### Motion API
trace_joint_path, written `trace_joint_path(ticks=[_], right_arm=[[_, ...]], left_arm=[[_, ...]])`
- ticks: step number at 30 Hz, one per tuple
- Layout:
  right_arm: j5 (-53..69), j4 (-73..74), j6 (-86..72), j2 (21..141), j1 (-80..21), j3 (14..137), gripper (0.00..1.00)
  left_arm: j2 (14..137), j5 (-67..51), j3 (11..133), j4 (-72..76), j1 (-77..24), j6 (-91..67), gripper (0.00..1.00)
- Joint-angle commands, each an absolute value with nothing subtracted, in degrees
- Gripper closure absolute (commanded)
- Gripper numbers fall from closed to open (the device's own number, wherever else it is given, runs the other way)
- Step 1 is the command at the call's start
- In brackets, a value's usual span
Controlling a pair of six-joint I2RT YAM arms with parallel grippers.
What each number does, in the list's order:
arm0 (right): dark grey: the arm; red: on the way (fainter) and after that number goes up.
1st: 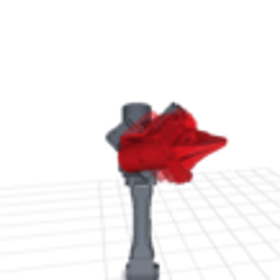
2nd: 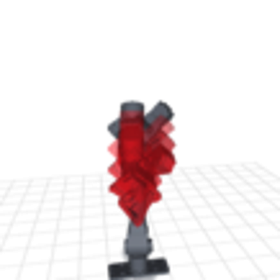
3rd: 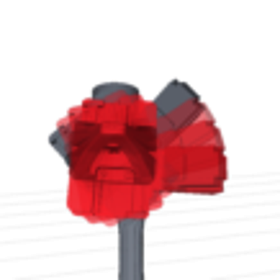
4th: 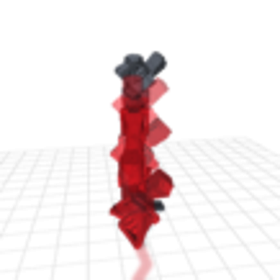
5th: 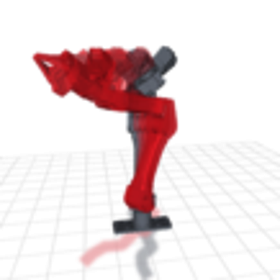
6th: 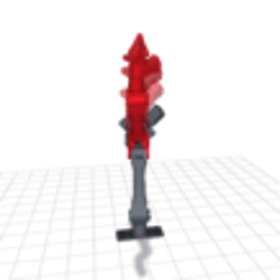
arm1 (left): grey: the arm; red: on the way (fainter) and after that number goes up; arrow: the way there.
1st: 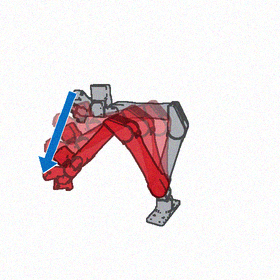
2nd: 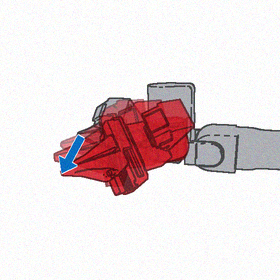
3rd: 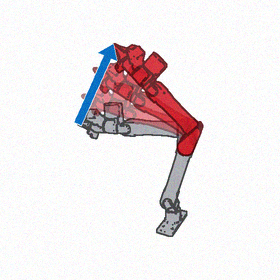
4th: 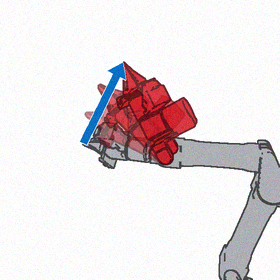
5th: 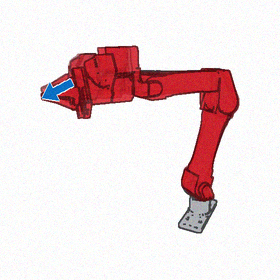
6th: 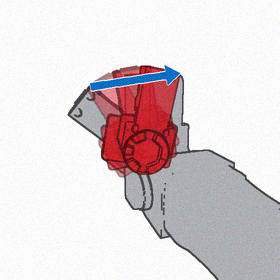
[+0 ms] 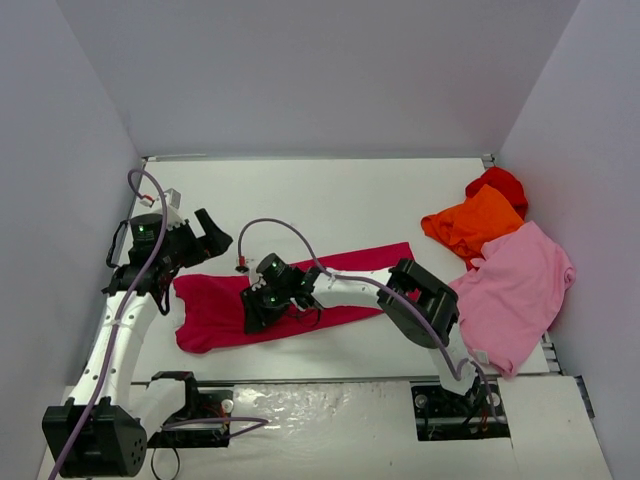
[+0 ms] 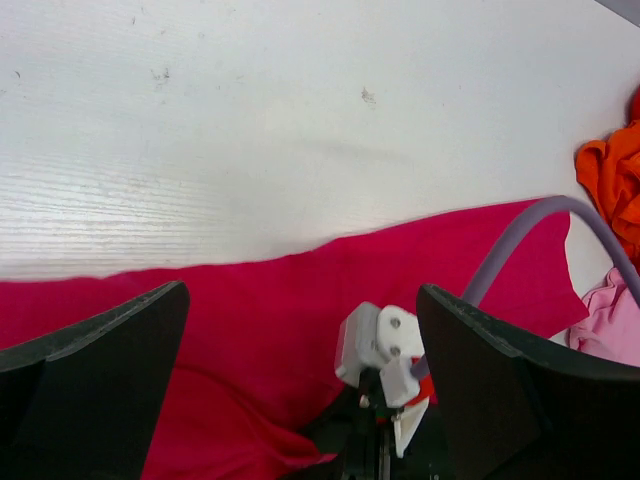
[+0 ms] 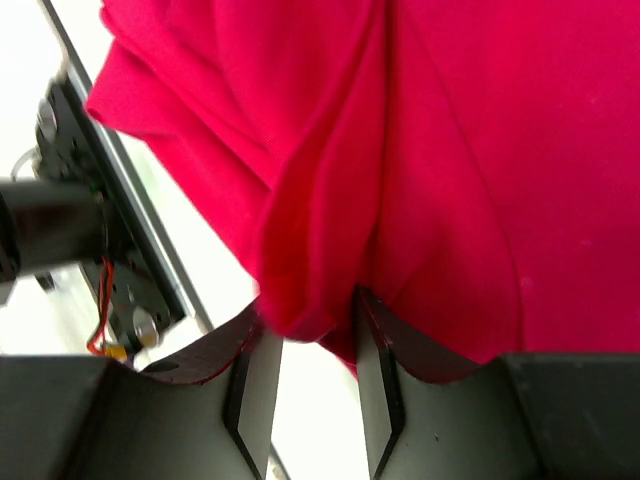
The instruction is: Fold and stack the t-shirts
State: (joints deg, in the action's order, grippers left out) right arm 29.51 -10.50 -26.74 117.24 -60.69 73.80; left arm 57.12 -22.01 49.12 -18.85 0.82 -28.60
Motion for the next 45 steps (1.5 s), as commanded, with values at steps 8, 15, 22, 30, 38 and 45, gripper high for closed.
trace_joint_path(ticks=[8,15,22,30,38,45], right_arm=[[23.82,-8.4,-25.18,105.84,-62.82,69.12,0.64],[15.17,-6.24,-24.64,97.7,-62.08,66.6,0.39],[8.25,-5.98,-25.4,93.93,-52.98,66.24,0.61],[8.68,-0.65,-22.81,106.29,-45.31,75.94,1.0],[8.47,2.88,-22.24,116.46,-44.82,80.68,1.0],[3.62,5.05,-22.32,121.82,-41.15,82.89,1.0]], left_arm=[[57.14,-20.83,54.07,-17.61,0.62,-26.53,0.03],[57.63,-21.15,55.51,-19.56,0.67,-26.51,0.03],[60.35,-26.29,56.4,-27.42,-1.41,-30.06,0.03],[59.47,-32.01,53.44,-32.06,-1.73,-35.89,0.03],[52.84,-32.23,50.13,-38.19,-1.75,-37.16,0.03],[48.45,-34.87,45.95,-39.04,-1.67,-38.23,0.03]])
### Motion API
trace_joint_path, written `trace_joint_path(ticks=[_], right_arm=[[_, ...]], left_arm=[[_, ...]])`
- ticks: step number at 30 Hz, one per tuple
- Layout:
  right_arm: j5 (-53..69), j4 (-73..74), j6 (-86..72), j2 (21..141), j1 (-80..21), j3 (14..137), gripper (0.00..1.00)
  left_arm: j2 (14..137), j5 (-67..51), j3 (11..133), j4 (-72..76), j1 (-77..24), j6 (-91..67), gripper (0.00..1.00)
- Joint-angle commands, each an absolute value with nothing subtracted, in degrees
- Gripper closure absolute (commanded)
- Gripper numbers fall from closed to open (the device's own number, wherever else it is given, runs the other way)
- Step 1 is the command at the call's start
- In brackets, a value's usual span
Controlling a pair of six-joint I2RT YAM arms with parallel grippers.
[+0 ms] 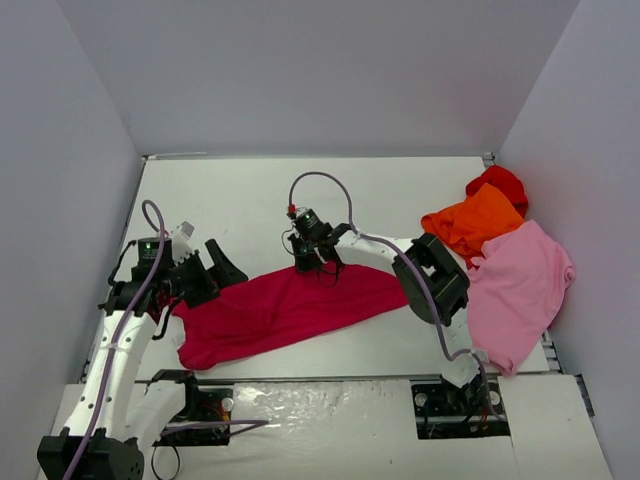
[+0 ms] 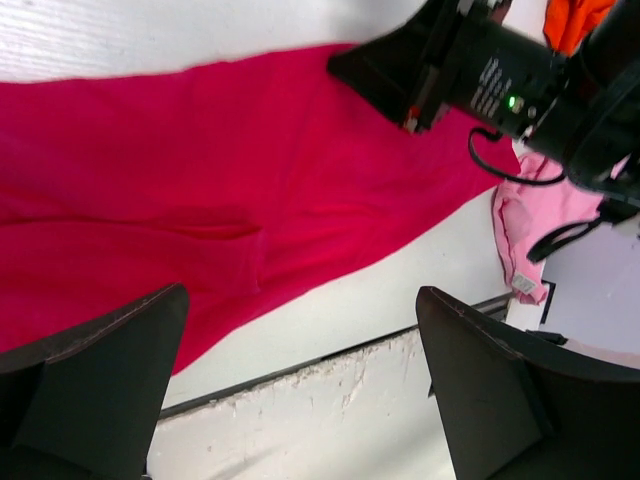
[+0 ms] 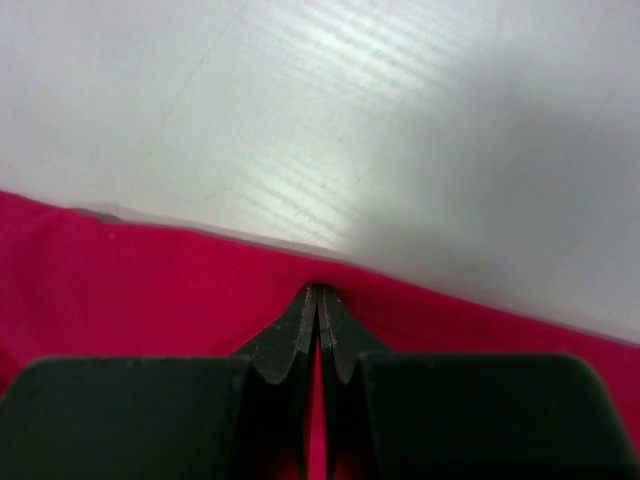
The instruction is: Fold and stack the t-shirts
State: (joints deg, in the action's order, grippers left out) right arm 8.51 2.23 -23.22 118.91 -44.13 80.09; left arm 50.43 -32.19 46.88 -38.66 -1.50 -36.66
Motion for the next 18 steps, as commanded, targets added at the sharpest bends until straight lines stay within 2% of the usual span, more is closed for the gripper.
trace_joint_path(ticks=[1,10,17,18], right_arm=[[2.87,5.05,-22.5,122.33,-40.31,83.22,1.0],[5.51,6.32,-23.04,126.4,-35.58,92.93,1.0],[2.07,6.33,-21.92,119.48,-35.93,91.81,1.0],[2.41,6.39,-21.69,117.73,-36.08,92.36,0.91]], left_arm=[[48.82,-35.06,45.62,-38.81,-1.63,-38.19,0.03],[52.39,-35.16,45.88,-37.88,-1.58,-36.4,0.03],[51.7,-32.33,48.47,-41.14,-1.58,-34.19,0.03],[51.23,-31.47,49.24,-41.86,-1.58,-33.72,0.03]])
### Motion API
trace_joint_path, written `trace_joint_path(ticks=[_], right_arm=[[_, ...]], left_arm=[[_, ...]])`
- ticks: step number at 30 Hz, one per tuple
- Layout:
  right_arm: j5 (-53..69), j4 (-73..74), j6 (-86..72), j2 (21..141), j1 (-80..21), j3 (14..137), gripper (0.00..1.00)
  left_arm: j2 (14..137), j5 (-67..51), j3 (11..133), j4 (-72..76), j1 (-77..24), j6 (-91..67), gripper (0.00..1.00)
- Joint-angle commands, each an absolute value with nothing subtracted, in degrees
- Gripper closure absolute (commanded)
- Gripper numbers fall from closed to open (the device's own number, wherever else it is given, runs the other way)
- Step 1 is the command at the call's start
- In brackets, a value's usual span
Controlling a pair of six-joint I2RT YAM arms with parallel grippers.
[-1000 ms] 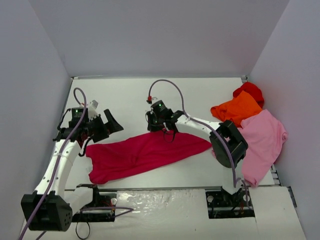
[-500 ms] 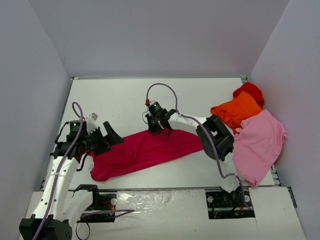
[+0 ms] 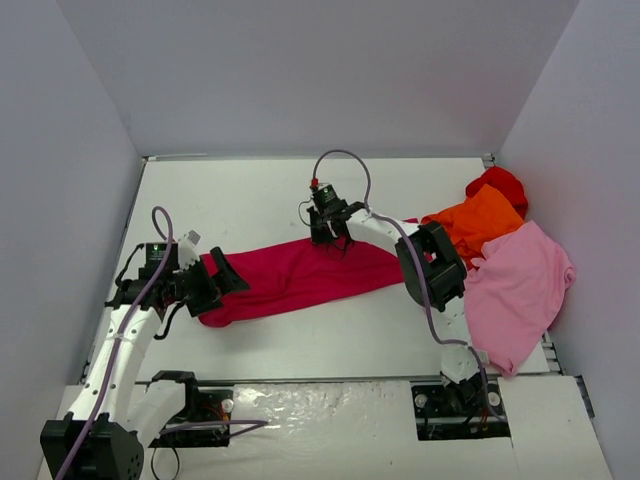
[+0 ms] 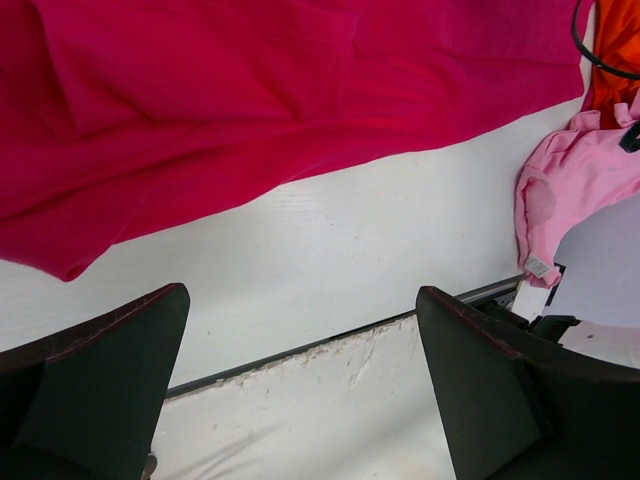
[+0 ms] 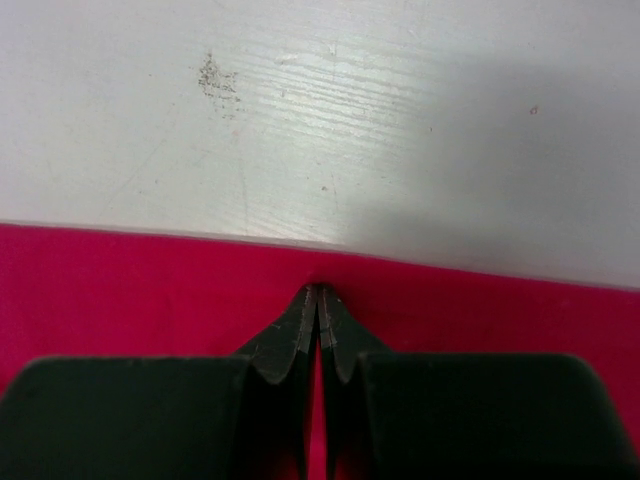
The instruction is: Fold and stack the t-shirts
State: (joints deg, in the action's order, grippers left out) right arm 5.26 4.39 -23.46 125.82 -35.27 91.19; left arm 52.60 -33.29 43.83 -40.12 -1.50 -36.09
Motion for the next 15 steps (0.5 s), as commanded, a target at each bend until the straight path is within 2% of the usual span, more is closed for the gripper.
trace_joint_path(ticks=[1,2,3,5,11,15], right_arm=[[3.44,6.44,-21.56,116.39,-36.15,93.07,0.79],[4.72,6.49,-21.48,115.27,-36.19,93.81,0.65],[6.4,6.42,-22.12,114.41,-36.46,94.34,0.56],[10.51,6.08,-23.91,113.7,-37.63,95.19,0.48],[12.71,5.63,-22.44,119.57,-46.03,99.74,0.45],[16.87,4.68,-23.88,124.29,-47.27,101.92,0.47]], left_arm=[[50.84,-31.15,49.59,-42.07,-1.58,-33.55,0.03],[50.51,-31.06,49.76,-42.15,-1.58,-33.51,0.03],[50.11,-31.03,49.83,-42.02,-1.58,-33.6,0.03],[49.41,-30.96,49.7,-41.7,-1.58,-34.13,0.03],[49.11,-31.51,48.09,-40.37,-1.58,-35.47,0.03],[48.37,-31.03,48.16,-41.73,-1.58,-35.07,0.03]])
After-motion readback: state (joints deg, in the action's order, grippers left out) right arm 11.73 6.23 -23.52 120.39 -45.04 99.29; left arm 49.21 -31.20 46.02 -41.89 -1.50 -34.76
